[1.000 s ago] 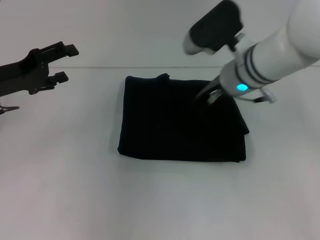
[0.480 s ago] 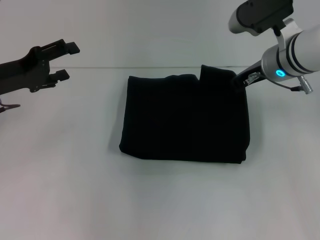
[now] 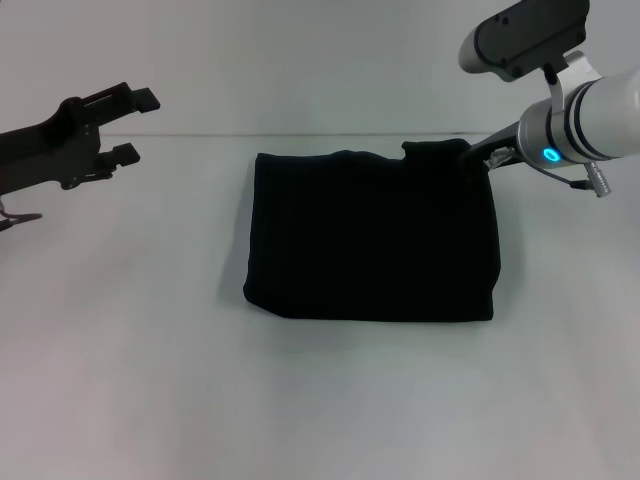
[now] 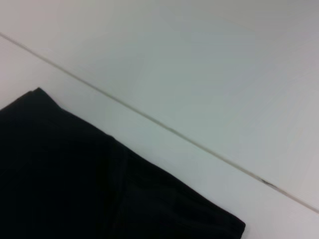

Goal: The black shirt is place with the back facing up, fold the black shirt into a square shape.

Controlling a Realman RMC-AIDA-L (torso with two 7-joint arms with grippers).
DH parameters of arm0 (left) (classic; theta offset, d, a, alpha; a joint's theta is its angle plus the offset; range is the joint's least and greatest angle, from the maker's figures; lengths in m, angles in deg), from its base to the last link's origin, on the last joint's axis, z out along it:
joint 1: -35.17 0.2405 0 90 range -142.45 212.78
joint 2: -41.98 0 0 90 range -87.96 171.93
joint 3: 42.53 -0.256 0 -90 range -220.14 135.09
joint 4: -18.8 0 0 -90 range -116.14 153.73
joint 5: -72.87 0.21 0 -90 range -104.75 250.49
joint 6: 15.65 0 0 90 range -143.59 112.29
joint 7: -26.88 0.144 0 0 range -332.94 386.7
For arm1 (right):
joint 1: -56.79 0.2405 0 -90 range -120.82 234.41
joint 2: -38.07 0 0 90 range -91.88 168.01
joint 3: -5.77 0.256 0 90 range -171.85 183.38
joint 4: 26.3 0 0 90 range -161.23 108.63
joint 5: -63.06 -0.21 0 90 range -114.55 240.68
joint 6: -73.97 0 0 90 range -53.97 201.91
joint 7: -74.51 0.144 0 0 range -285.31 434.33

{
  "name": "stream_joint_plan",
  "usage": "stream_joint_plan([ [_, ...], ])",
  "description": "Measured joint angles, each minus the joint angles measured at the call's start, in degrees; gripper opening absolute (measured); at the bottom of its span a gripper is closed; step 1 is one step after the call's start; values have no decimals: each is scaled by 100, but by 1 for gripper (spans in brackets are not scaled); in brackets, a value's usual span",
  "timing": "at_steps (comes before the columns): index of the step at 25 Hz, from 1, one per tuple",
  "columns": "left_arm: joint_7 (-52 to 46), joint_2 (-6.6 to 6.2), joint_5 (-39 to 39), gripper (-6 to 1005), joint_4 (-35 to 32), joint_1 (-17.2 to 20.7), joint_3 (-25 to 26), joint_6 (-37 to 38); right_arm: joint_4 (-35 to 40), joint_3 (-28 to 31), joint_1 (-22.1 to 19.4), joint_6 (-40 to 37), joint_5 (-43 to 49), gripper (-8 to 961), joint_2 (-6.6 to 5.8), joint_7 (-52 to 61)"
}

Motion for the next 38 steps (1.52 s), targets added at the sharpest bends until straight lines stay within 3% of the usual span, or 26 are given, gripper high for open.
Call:
stream_joint_plan([
  [5, 0, 10, -24, 939, 6, 22, 0, 15, -120, 26, 38, 209, -134, 15, 0, 45],
  [11, 0, 12, -97, 939, 8, 31, -1, 73, -643, 308, 220, 683, -75, 181, -73, 444],
  [16, 0, 12, -160, 940, 8, 42, 0, 83, -794, 960, 273, 864, -92, 395, -145, 535],
  [23, 0, 12, -180, 940, 8, 49, 0, 112, -855, 1425, 285, 820, -111, 528, -282, 536],
  [25, 2, 7, -180, 940, -3, 47, -11, 172, -693, 1505, 240, 513, -176, 529, -338, 510],
  [28, 98, -47, -115, 940, -42, 48, -45, 484, -196, 1937, 27, -411, -818, 537, -519, 33],
  [35, 278, -137, 485, 940, -53, 26, -62, 1668, 448, 3172, -950, -2411, -3867, 594, -990, -1558],
  [38, 325, -73, 521, 940, 2, 69, -71, 1813, 410, 3589, -1484, -2985, -4990, 689, -1019, -2237],
])
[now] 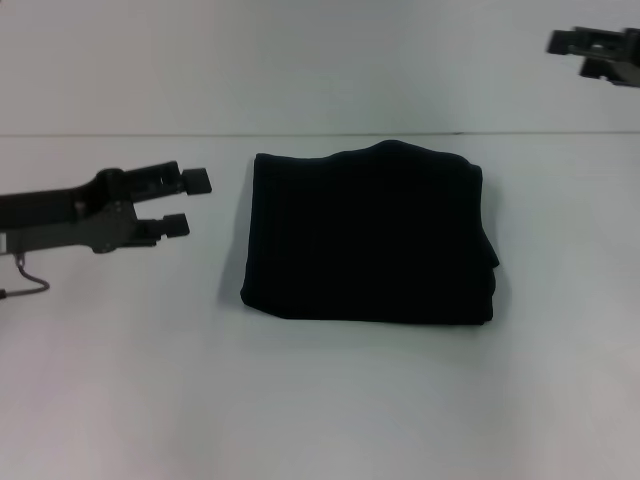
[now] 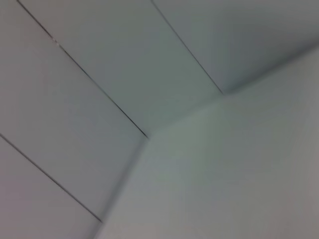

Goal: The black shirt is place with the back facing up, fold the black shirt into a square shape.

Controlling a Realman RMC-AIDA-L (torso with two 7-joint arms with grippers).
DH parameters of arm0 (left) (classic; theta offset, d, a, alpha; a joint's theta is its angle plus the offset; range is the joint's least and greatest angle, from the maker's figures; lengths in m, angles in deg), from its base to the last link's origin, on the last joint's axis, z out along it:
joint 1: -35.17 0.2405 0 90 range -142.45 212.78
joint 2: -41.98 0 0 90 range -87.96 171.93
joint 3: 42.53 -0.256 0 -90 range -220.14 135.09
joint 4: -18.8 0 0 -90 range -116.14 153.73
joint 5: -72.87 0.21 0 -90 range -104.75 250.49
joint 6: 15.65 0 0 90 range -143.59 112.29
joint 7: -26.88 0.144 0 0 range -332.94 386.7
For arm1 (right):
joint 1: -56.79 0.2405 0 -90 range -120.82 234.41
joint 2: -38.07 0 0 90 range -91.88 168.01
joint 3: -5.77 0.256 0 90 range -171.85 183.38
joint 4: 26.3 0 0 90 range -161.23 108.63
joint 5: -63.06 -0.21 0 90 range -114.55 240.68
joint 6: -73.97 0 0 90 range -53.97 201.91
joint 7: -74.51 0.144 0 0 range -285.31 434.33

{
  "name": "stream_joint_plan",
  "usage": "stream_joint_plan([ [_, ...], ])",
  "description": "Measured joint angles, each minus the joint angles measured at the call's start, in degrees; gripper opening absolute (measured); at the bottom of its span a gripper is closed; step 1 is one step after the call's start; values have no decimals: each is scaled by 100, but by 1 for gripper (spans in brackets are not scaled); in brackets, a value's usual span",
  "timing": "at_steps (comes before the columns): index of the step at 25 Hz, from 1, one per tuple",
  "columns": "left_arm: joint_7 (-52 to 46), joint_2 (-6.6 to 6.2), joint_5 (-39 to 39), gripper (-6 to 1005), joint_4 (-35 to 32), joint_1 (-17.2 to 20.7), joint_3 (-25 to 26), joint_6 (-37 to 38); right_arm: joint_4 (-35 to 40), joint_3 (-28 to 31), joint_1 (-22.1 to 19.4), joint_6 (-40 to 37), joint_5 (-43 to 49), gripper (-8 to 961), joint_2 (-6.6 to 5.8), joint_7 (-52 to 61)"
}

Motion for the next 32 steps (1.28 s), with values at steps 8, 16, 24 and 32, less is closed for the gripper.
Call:
stream_joint_plan([
  [8, 21, 271, 27, 939, 571, 58, -117, -640, -509, 738, -1178, -1421, -1627, 886, 157, -1524],
  [16, -577, 417, 52, 914, 937, 31, -742, -1504, -991, 1034, -1468, -1839, -1631, 886, 156, -2062],
  [24, -848, 446, 56, 831, 1181, -17, -879, -2178, -1020, 980, -1390, -1806, -1615, 886, 109, -2113],
  [32, -769, 454, 58, 560, 1172, -55, -1290, -2553, -1029, 980, -1350, -1744, -1622, 886, 106, -2170],
])
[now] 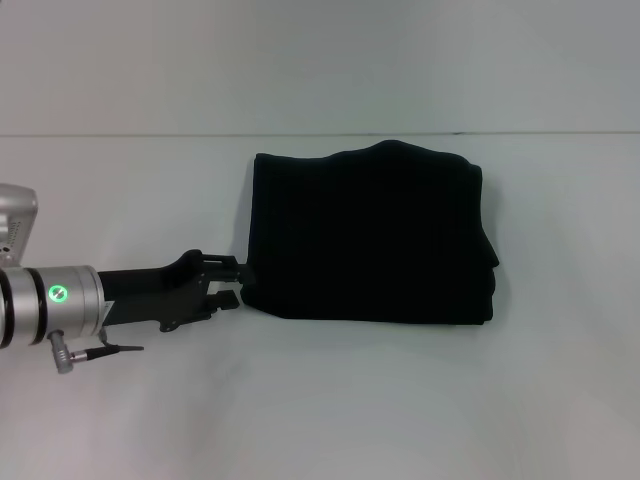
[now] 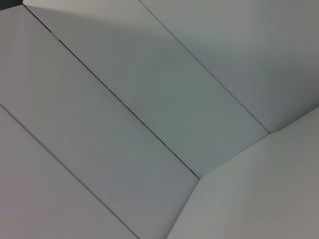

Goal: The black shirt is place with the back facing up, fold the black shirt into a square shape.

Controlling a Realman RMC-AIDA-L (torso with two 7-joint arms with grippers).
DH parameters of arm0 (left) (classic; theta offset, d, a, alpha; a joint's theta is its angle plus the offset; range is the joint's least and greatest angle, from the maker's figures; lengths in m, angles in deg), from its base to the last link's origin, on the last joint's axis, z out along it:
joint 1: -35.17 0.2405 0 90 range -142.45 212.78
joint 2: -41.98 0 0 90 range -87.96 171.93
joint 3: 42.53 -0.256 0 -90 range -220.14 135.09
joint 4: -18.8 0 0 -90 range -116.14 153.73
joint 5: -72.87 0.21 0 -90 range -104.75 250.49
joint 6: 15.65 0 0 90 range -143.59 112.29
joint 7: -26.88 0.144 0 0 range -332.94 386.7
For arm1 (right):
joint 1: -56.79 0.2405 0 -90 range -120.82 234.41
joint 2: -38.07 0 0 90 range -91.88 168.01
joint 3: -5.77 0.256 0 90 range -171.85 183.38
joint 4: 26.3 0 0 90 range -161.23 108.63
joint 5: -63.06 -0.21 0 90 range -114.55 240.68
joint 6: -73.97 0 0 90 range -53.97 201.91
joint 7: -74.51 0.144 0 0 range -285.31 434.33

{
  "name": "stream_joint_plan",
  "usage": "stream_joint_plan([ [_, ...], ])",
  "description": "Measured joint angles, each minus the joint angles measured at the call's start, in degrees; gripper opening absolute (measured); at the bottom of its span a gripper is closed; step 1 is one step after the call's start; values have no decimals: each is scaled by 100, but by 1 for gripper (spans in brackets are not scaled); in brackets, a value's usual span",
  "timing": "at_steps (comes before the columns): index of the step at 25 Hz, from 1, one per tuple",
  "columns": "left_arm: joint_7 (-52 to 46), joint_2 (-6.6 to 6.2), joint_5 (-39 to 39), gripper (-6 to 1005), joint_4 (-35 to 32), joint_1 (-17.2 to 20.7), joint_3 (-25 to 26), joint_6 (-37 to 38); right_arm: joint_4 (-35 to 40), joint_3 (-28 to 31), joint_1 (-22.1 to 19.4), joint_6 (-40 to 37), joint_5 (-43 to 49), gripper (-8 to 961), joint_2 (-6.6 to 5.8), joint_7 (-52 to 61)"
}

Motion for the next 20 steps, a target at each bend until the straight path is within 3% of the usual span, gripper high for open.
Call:
stream_joint_plan([
  [3, 8, 0, 0, 469, 1, -18, -98, -74, -1, 1, -9, 32, -2, 886, 12, -3],
  [20, 258, 111, -14, 405, 5, -150, -510, -498, -10, 42, -76, 42, -8, 886, 43, -16],
])
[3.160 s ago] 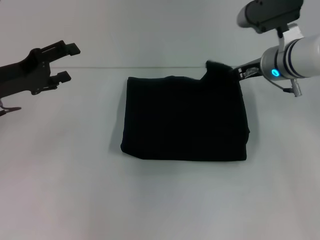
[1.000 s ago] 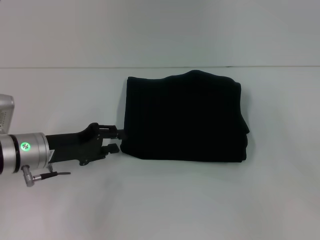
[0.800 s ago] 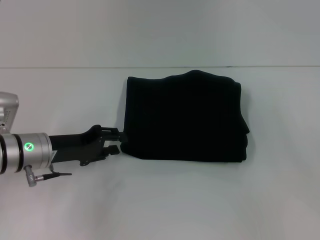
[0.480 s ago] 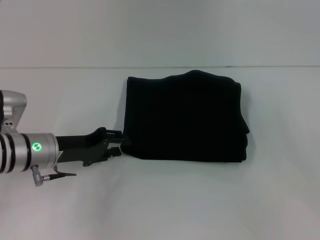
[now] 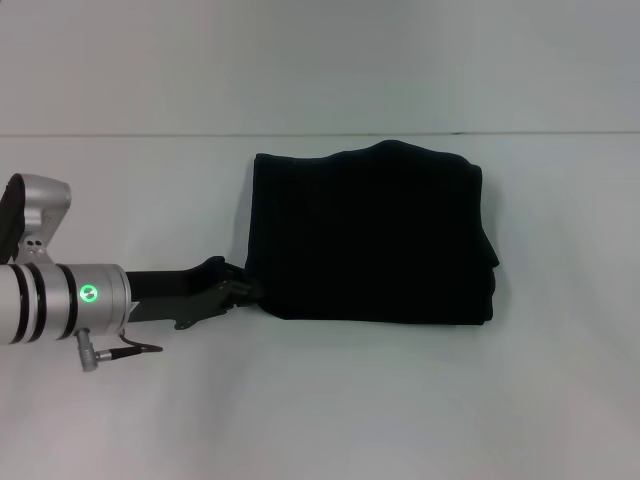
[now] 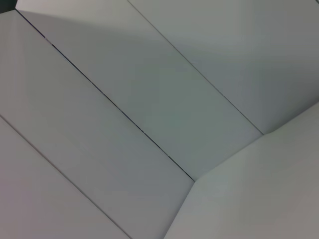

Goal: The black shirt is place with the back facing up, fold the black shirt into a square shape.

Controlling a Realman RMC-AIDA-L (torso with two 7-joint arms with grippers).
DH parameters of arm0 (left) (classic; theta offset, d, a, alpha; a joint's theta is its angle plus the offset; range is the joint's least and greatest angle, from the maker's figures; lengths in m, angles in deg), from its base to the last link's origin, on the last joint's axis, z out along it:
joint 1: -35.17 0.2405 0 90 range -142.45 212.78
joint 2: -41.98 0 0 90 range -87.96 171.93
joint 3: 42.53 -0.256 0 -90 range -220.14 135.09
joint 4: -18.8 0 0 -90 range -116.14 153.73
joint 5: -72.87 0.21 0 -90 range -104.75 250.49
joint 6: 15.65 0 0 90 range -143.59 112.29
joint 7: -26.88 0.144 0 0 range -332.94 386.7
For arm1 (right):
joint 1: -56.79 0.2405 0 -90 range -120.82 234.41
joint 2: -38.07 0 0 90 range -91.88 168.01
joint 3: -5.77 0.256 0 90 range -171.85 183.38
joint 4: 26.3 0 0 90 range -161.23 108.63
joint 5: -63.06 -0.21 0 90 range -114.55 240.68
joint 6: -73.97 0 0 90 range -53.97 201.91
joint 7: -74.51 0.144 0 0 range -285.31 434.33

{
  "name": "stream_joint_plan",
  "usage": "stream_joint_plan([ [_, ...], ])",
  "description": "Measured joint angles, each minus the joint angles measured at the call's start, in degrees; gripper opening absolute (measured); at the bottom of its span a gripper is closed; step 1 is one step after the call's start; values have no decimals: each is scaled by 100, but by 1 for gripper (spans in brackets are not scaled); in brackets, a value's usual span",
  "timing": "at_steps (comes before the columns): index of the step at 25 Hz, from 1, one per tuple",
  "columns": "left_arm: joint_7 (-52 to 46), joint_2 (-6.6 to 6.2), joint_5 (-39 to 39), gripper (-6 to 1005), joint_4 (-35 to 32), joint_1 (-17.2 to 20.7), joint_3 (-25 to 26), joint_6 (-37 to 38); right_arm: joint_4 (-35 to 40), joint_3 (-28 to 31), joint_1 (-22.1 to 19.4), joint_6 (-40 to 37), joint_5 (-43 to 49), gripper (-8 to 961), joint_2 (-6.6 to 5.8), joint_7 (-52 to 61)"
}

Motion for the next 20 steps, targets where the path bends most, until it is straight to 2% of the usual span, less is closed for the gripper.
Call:
stream_joint_plan([
  [1, 10, 8, 0, 401, 1, -1, -1, 0, 0, -2, -3, 0, 0, 886, 0, 0],
  [6, 247, 25, -19, 188, -22, 13, 15, 101, -58, -2, -8, -8, 0, 886, 7, 0],
  [12, 670, 17, -29, 27, -33, 77, 45, 417, -87, 4, 3, -9, 1, 886, 10, 23],
  [20, 638, 23, -28, 26, -391, 610, 77, 984, -107, 10, -8, -38, 1, 886, 10, 62],
])
